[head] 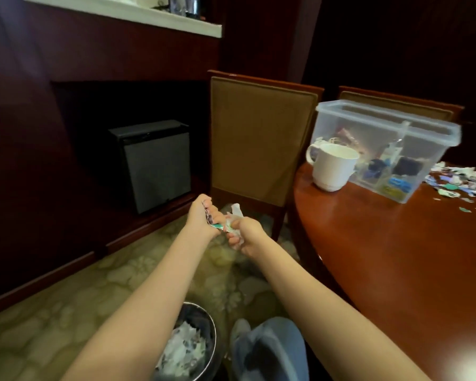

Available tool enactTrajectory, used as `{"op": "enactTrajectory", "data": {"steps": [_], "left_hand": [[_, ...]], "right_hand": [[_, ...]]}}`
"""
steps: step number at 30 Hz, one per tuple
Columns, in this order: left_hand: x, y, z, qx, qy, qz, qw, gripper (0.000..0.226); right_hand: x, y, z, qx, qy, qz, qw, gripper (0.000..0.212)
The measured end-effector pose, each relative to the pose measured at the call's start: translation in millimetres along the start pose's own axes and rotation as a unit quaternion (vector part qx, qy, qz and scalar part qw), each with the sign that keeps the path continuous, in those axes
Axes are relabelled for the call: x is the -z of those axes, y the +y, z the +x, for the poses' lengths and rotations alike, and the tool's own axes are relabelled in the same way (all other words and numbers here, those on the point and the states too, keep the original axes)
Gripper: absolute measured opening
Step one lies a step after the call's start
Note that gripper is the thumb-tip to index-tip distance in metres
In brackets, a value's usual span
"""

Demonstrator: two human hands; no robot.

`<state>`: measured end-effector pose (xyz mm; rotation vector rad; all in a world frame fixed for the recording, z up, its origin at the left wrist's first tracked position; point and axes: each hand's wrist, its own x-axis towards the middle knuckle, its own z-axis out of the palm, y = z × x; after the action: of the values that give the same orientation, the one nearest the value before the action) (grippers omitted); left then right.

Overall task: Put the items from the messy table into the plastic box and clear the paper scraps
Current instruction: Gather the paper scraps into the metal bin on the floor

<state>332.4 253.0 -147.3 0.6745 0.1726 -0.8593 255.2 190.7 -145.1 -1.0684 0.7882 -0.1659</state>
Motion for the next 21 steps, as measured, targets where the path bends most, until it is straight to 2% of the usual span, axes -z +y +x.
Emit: {"op": "enactTrajectory", "data": {"steps": [2,6,10,14,21], "left_hand": [[24.6,3.7,4.7,0.003,0.027,-0.005,1.0,0.067],[66.9,5.1,12.3,0.013,0.084,-0.006,0.996,0.06],[100.8,-1.8,20.1,0.02,0.137,-0.002,0.99,0.062],[127.4,-11.1,27.6,0.026,0.197,-0.013,0.98,0.038],[162.1,-28.1,32.1,0.033,0.271,-0.016,0.962,0.038]], "right_hand": [[-9.2,18.6,8.1,-0.032,-0.005,-0.01,0.999,0.024],[-20.3,58.2,33.1,-0.069,0.011,-0.031,0.997,0.041],[-26.1,95.8,50.5,-0.121,0.011,-0.016,0.992,0.036],[-26.2,125.1,63.0,-0.165,0.031,-0.026,0.985,0.031],[-29.2,157.2,77.2,-0.221,0.036,-0.043,0.974,0.027]]}}
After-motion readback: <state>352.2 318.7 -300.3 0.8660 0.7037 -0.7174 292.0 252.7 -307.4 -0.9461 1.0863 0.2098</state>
